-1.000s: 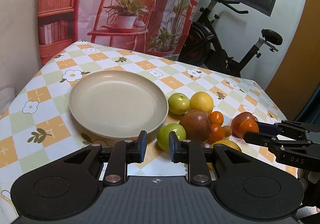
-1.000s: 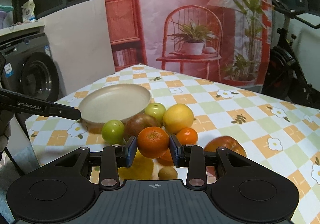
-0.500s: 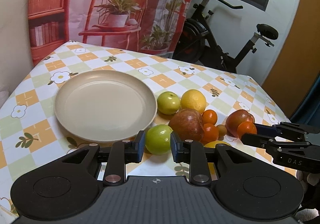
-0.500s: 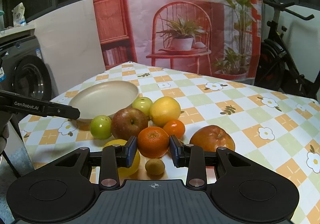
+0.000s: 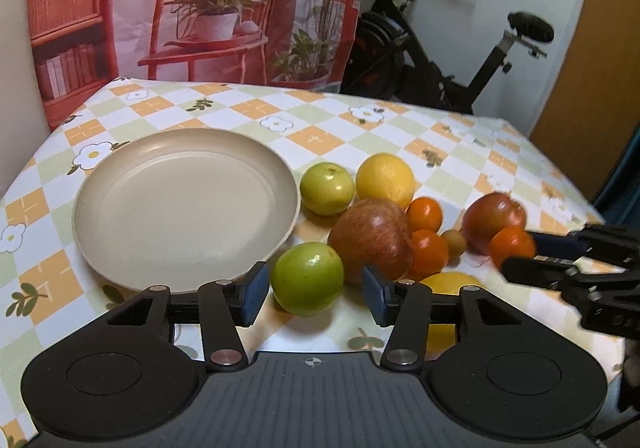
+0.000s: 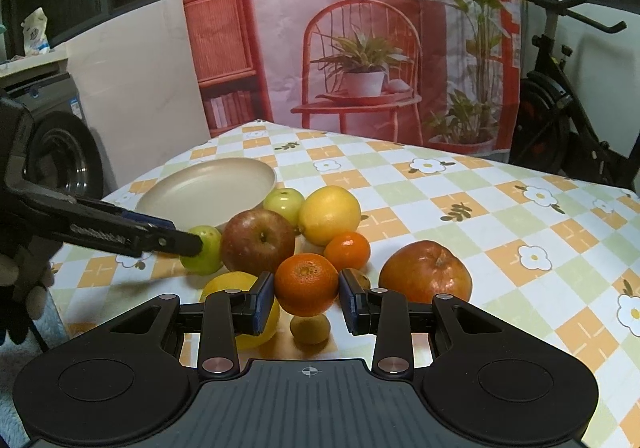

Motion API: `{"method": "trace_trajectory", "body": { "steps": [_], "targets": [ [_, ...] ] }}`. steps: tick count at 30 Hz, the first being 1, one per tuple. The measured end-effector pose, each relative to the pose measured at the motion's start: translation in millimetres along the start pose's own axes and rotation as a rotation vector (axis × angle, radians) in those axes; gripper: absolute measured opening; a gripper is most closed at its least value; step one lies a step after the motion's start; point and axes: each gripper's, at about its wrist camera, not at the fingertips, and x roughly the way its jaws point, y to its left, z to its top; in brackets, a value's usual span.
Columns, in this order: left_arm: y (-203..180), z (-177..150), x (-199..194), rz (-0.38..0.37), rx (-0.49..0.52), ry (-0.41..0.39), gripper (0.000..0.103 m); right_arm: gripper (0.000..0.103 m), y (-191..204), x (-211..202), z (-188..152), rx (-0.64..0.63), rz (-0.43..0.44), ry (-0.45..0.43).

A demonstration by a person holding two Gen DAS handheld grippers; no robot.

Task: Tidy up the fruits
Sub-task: 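Grasp the green apple with the left gripper and lift it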

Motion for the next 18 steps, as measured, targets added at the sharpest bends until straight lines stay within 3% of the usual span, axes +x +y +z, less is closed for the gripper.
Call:
{"method": "trace_trajectory", "body": {
  "steps": [8,18],
  "targets": [
    [-9.9,-3.9,15.4,0.059,0.105,0.027,0.054,0.032,-2.5,2.3,-1.5,0.011,0.0,0.004],
    [-9.6,-9.7,11.0,0.086,0.132,0.005,0.048,0.032,-2.6,2.5,-1.9,0.012,0.0,0.003]
  ]
}}
